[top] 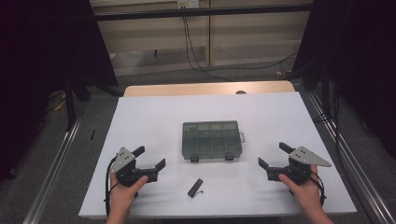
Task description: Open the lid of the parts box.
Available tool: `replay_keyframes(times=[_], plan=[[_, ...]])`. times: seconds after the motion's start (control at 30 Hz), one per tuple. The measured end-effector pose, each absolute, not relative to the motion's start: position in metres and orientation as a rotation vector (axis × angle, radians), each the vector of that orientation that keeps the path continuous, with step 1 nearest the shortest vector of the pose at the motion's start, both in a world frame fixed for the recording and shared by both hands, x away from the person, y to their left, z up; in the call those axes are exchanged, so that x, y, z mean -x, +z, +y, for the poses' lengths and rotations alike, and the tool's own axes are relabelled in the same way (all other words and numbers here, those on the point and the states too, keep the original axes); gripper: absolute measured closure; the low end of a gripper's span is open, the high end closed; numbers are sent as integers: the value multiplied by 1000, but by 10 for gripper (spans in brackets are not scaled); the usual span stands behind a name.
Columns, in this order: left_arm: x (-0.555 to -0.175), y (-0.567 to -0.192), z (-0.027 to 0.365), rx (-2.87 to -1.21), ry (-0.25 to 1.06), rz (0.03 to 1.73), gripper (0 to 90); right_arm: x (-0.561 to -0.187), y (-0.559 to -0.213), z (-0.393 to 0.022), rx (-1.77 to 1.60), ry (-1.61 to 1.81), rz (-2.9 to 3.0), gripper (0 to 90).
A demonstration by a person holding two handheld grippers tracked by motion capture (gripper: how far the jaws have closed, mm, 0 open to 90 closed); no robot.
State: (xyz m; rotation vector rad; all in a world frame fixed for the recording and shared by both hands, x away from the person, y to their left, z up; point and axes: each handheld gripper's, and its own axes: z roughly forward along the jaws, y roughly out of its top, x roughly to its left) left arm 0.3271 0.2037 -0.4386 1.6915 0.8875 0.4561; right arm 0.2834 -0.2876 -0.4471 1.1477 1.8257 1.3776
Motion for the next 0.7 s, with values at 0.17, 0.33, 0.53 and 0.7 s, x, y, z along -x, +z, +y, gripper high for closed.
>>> replay_keyframes(times=[0.17,0.33,0.53,0.7], plan=[[-330,-438,198,-1713,450,894,22,-288,-448,-285,-1160,1360,1845,11],[-333,-437,192,-1733,448,886,23,-292,-449,-282,-1187,1345,1867,14],[-337,-437,185,-1761,443,895,29,-300,-451,-277,-1191,1337,1885,21],[-339,-436,181,-1771,426,901,32,-306,-450,-273,-1190,1334,1897,32]])
